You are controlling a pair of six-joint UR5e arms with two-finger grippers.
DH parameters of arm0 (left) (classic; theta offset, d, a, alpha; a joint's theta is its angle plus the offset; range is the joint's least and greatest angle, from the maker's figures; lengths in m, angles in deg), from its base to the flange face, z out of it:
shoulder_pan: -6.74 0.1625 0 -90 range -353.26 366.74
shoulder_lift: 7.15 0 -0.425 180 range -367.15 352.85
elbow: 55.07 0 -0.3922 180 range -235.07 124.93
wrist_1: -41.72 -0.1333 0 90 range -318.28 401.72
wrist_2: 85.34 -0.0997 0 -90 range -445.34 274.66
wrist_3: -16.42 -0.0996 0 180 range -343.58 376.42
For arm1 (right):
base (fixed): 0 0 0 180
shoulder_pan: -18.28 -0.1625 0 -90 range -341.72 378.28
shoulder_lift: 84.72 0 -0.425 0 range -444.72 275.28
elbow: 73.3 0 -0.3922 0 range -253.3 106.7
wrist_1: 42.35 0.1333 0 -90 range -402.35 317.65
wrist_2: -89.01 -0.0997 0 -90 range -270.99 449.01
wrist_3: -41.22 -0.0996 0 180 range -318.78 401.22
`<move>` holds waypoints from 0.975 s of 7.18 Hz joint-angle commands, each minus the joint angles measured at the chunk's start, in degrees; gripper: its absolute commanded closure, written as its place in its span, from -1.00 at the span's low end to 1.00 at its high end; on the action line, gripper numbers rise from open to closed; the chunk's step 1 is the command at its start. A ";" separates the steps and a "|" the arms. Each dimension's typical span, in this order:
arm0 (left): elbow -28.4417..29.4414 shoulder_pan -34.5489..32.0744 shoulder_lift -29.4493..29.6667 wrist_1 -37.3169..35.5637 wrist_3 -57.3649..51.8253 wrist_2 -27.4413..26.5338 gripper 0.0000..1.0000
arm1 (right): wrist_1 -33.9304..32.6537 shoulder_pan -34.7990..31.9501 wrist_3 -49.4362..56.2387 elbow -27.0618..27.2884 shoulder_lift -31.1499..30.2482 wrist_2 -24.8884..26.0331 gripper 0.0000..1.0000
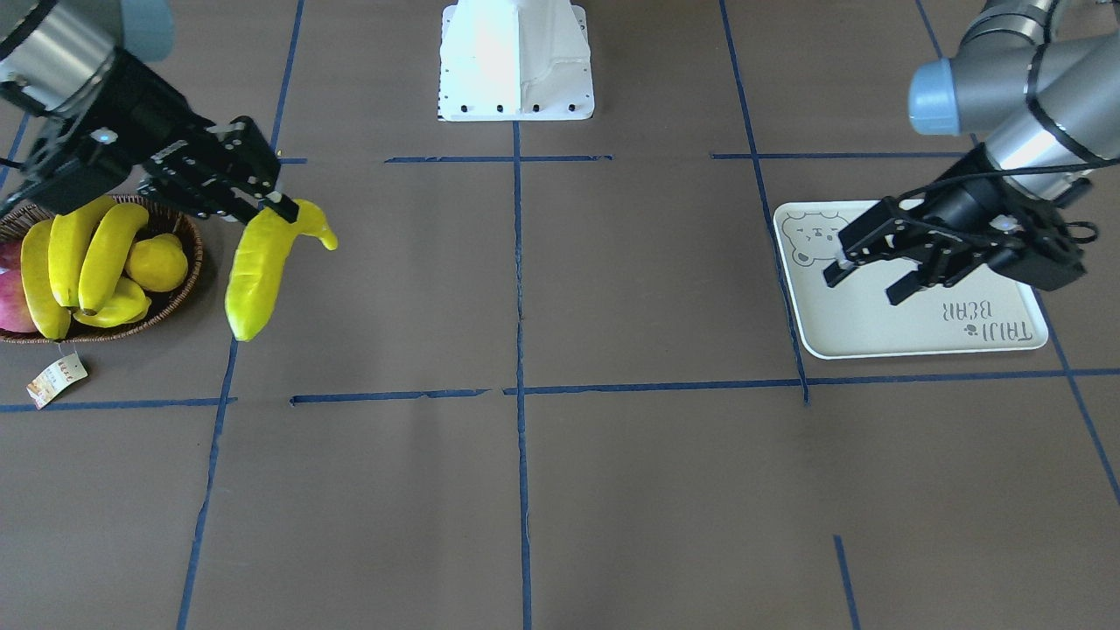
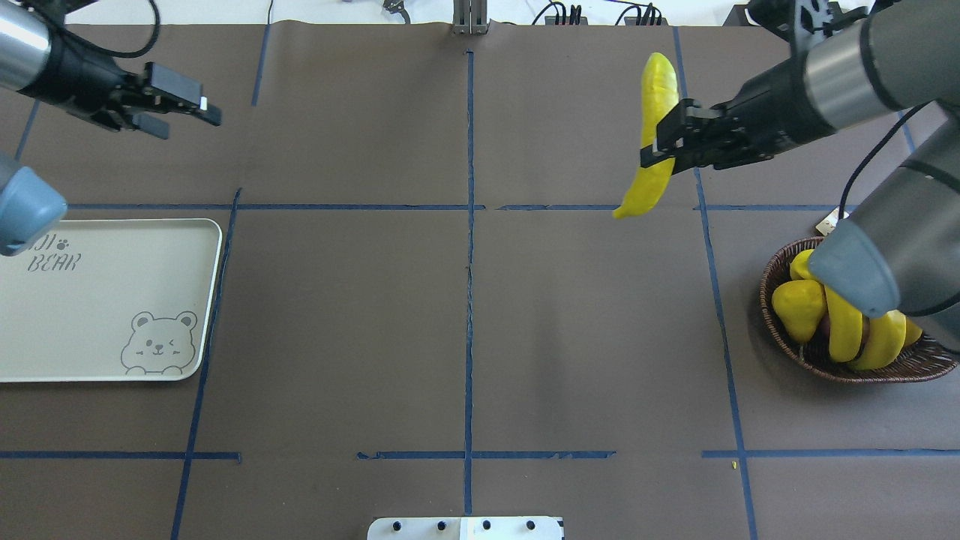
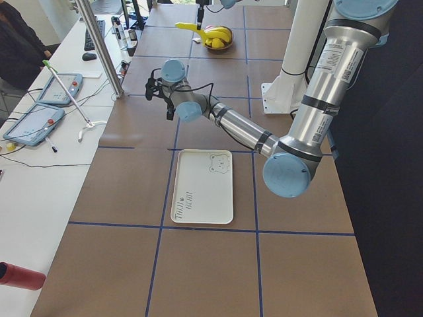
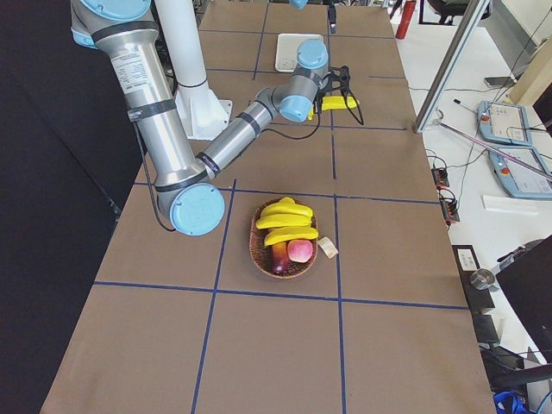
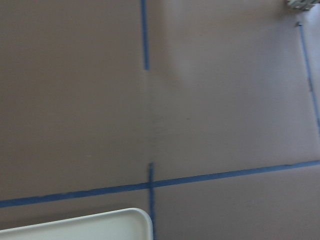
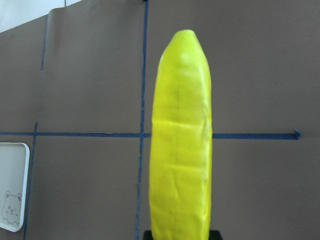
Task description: Transfer all bananas from basket to plate
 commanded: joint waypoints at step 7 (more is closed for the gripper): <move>2.52 19.92 12.22 24.56 31.28 -14.79 -0.98 | 4.55 20.23 -8.28 0.47 7.17 17.69 0.96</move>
